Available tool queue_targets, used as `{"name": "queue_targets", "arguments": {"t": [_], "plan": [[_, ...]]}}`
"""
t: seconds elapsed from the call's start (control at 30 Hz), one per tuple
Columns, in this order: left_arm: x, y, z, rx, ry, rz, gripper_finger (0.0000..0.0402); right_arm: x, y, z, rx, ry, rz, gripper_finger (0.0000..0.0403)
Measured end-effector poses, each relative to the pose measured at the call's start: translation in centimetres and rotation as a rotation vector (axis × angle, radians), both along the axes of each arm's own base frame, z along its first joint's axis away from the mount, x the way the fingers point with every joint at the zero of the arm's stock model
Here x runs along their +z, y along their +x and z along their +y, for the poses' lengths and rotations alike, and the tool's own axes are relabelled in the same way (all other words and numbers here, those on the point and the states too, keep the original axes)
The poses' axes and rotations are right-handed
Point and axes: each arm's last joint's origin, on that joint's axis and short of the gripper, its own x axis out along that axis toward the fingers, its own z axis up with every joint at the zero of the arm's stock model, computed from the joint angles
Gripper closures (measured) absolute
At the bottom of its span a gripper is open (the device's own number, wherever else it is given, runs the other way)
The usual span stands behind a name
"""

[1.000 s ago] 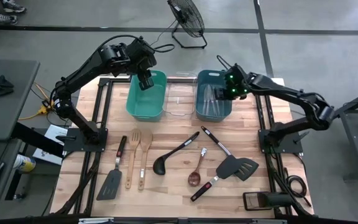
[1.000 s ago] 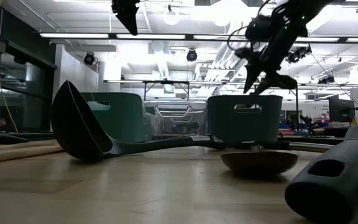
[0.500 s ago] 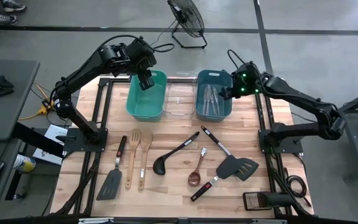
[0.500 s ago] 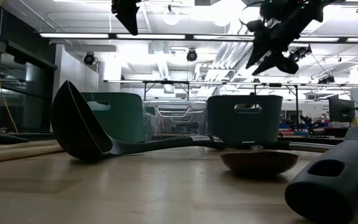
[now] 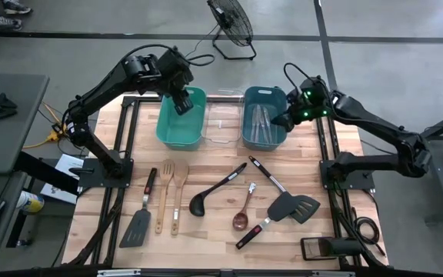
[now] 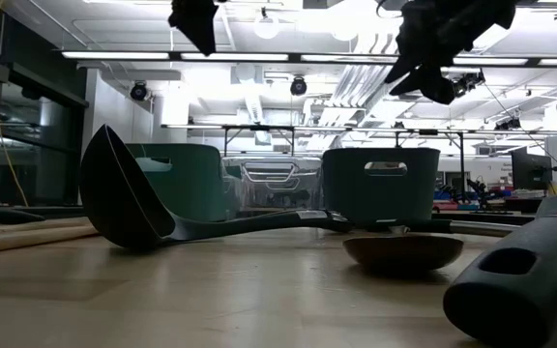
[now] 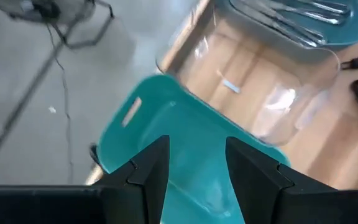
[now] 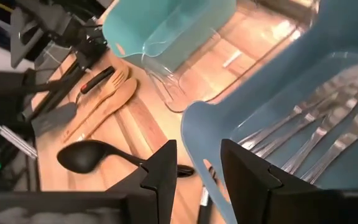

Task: Pick & Place Kitchen Items
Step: Put the black slotted spatula into the green bin

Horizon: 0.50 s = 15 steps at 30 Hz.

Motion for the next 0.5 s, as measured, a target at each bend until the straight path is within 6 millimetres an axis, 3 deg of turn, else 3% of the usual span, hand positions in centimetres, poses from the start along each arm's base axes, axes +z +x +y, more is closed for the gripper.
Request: {"name": "queue_targets", "arguments": {"t": [0.27,0.5], "plan": [[-0.8,-1.1,-0.8,0.188,-0.156,0.042,0.0247,1.3,-1.4,1.1,0.068,-0.170,-0.022,0.0293],[-3.2,-0.3,-2.9,0.268,-0.252,0.090,0.0247,2.5,-3.0,2.0,-0.012,-0.308,-0.010,0.0294]]}}
